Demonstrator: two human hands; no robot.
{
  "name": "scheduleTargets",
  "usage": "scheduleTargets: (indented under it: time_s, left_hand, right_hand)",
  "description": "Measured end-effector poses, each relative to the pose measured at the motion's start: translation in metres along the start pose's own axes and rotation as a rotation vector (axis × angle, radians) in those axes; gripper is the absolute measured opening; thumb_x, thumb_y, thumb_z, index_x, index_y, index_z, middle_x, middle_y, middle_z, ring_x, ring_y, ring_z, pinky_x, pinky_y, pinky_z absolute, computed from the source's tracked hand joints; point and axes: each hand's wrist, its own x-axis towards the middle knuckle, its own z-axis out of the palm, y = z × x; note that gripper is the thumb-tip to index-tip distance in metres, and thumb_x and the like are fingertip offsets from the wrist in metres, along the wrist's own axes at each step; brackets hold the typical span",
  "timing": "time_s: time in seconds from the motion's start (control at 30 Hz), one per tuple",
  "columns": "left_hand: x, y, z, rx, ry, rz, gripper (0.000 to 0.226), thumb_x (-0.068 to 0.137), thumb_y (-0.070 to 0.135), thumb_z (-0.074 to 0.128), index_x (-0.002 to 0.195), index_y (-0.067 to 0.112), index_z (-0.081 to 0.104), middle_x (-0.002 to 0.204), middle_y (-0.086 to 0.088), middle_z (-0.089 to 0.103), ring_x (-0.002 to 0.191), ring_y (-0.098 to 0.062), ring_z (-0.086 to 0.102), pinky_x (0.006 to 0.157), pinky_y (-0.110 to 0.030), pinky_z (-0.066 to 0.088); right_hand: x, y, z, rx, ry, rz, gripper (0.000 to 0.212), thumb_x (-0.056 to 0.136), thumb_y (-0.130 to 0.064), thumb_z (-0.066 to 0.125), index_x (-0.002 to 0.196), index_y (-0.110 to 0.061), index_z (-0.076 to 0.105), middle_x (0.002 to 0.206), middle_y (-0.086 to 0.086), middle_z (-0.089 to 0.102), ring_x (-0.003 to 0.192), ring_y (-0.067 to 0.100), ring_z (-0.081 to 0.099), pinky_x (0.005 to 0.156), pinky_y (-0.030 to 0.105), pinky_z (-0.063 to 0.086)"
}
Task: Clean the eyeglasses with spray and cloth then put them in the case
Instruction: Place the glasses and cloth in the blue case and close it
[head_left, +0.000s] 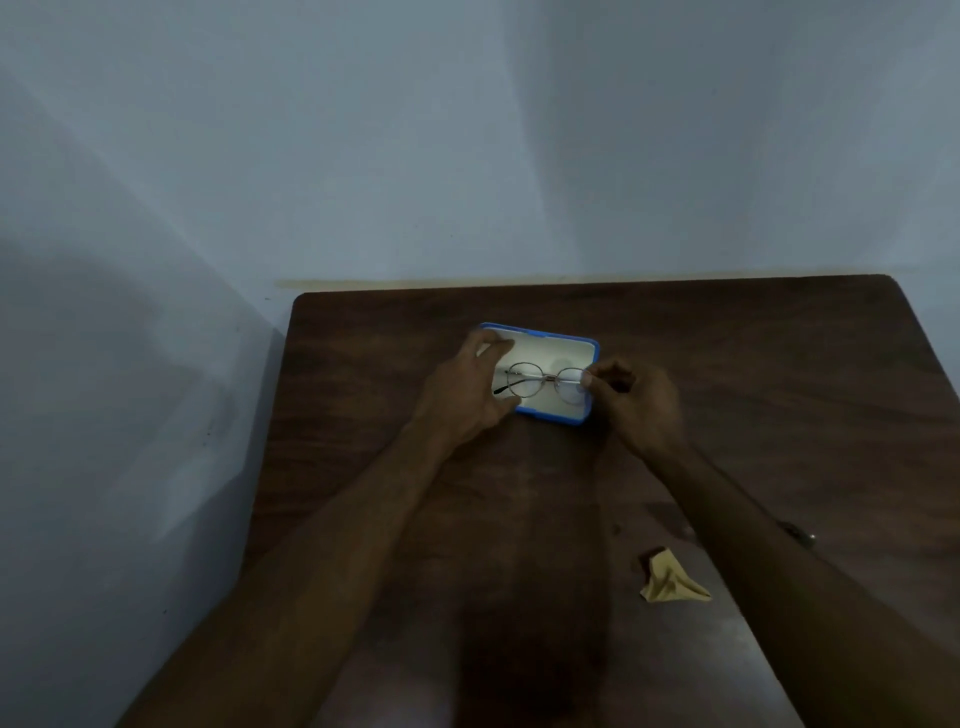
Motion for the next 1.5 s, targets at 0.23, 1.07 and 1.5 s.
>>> scheduleTargets:
  time_s: [0.23,1.07,1.5]
  left_hand:
    - [-0.003,0.004,-0.001,0.051,-0.038,-0.024,0.085,0.086,0.049,0.078,0.157,0.02,0.043,0.157,0.007,0.032,0.114,-0.02,0.063,0.095,-0.04,0.059]
    - [-0.023,0.007,0.016,0.033,0.124,-0.011,0.077,0.085,0.045,0.076,0.15,0.014,0.05,0.154,0.001,0.038,0.107,-0.02,0.066,0.084,-0.039,0.062]
    - [-0.046,0.003,0.03,-0.101,0.326,0.102,0.055,0.09,0.031,0.079,0.139,0.013,0.063,0.141,-0.002,0.056,0.112,-0.014,0.063,0.08,-0.033,0.062]
  right_hand:
    - [0.01,-0.008,0.021,-0.21,-0.055,-0.058,0.008,0.1,-0.028,0.065,0.1,-0.02,0.069,0.097,-0.009,0.065,0.089,0.006,0.06,0.072,0.023,0.048]
    - [-0.009,-0.005,0.036,-0.649,0.0,-0.287,0.025,0.099,-0.026,0.063,0.12,-0.013,0.068,0.119,0.009,0.063,0.116,0.025,0.051,0.08,0.034,0.046]
    - [-0.014,0.005,0.037,-0.588,0.081,-0.366,0.027,0.092,-0.024,0.071,0.114,-0.009,0.07,0.109,0.011,0.062,0.107,0.032,0.056,0.079,0.04,0.051]
